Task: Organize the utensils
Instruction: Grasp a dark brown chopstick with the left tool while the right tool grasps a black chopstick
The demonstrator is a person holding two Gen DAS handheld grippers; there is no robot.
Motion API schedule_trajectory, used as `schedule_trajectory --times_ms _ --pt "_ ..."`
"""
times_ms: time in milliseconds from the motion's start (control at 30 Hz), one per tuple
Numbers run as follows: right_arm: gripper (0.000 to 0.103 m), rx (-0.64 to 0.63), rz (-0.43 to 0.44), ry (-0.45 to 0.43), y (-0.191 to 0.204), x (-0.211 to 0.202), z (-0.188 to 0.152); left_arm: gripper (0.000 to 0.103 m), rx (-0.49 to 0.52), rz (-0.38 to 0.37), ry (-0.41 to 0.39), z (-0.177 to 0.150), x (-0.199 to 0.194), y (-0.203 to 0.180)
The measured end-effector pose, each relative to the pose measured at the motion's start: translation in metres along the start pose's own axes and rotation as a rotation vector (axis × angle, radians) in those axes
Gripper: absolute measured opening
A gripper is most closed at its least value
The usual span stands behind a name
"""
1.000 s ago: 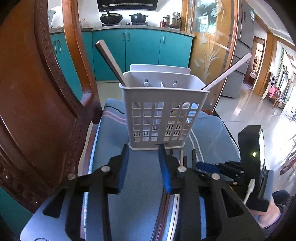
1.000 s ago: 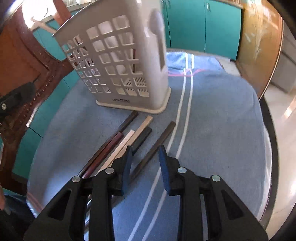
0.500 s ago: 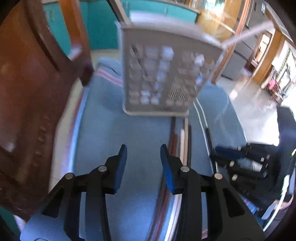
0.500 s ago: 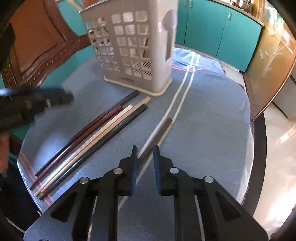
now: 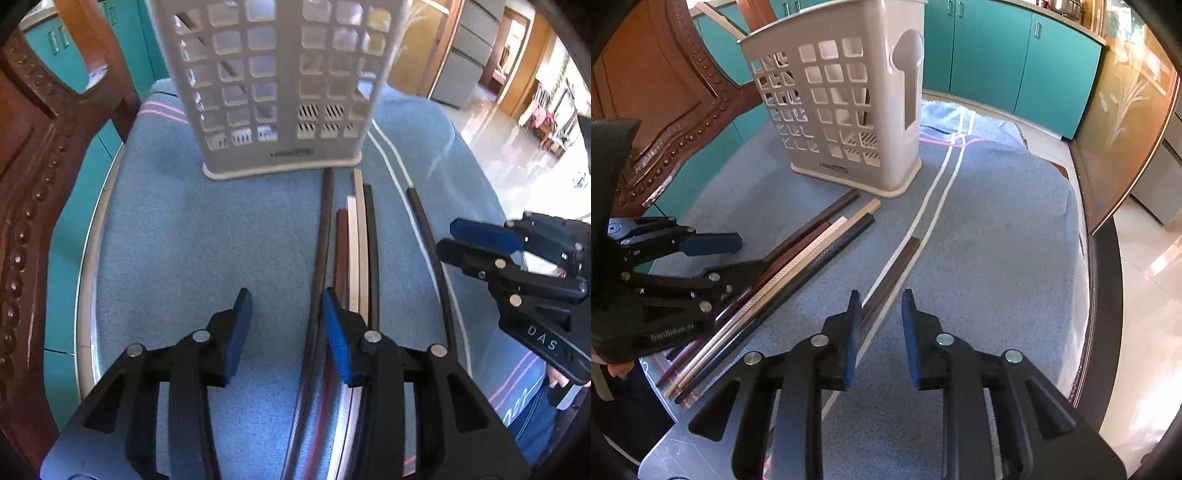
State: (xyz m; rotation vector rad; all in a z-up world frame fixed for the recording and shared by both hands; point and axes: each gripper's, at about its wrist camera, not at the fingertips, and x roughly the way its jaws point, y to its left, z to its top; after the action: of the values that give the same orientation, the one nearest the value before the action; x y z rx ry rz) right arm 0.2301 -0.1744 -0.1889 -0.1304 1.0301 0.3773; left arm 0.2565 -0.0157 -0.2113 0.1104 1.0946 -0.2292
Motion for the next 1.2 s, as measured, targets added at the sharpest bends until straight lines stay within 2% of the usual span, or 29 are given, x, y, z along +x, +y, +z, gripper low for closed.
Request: schedule_trajectory --times_ms 33,67,100,133,167,200,267,367,400,433,467,567,733,833,967,1200 --pt "0.027 0.007 0.000 0.002 0.001 0.002 0.000 0.041 0.004 0.008 -0.007 -0.001 -0.001 -0.002" --pt "0.028 0.011 0.001 0.005 0.000 0.004 0.000 0.037 0.003 0.011 -0.008 -0.003 0.002 -0.004" --pt "0.031 0.017 0.004 0.007 0.001 0.006 -0.001 0.031 -0.001 0.006 -0.009 -0.003 0.002 -0.005" --pt "0.032 0.021 0.006 0.008 0.002 0.007 -0.001 0.017 -0.001 0.005 -0.010 -0.004 0.001 -0.005" --pt "0.033 0.024 0.007 0.009 0.002 0.009 -0.001 0.009 0.000 0.004 -0.009 -0.003 0.001 -0.006" --pt "0.035 0.027 0.008 0.012 0.003 0.012 -0.001 0.008 -0.005 -0.007 -0.005 -0.004 0.000 -0.006" --pt "0.040 0.028 0.009 0.003 0.004 0.013 -0.001 0.007 -0.022 -0.053 0.008 -0.005 -0.003 -0.003" --pt "0.040 0.012 -0.013 -0.011 0.008 0.016 -0.001 0.007 -0.059 -0.136 0.035 -0.011 -0.006 0.001" --pt "0.037 0.003 -0.025 -0.015 0.009 0.016 -0.001 0.007 -0.064 -0.147 0.040 -0.013 -0.007 0.001" --pt "0.025 -0.010 -0.037 -0.015 0.010 0.016 -0.001 0.007 -0.065 -0.150 0.043 -0.015 -0.007 0.001" --pt "0.019 -0.017 -0.036 -0.013 0.010 0.016 -0.002 0.007 -0.065 -0.149 0.044 -0.017 -0.008 0.001" --pt "0.015 -0.042 0.016 0.017 0.009 0.014 -0.002 0.007 -0.068 -0.151 0.048 -0.021 -0.010 0.001" --pt "0.010 -0.179 0.033 0.064 0.015 0.008 -0.009 0.007 -0.068 -0.093 0.044 -0.026 -0.012 0.003" --pt "0.010 -0.167 0.016 0.053 0.013 0.007 -0.009 0.007 -0.066 -0.065 0.031 -0.025 -0.013 0.005" --pt "0.016 -0.132 -0.016 0.024 0.011 0.004 -0.006 0.015 -0.041 -0.019 0.001 -0.021 -0.015 0.001" --pt "0.020 -0.101 -0.031 0.010 0.005 0.000 -0.006 0.019 -0.020 0.035 -0.010 -0.016 -0.012 -0.002"
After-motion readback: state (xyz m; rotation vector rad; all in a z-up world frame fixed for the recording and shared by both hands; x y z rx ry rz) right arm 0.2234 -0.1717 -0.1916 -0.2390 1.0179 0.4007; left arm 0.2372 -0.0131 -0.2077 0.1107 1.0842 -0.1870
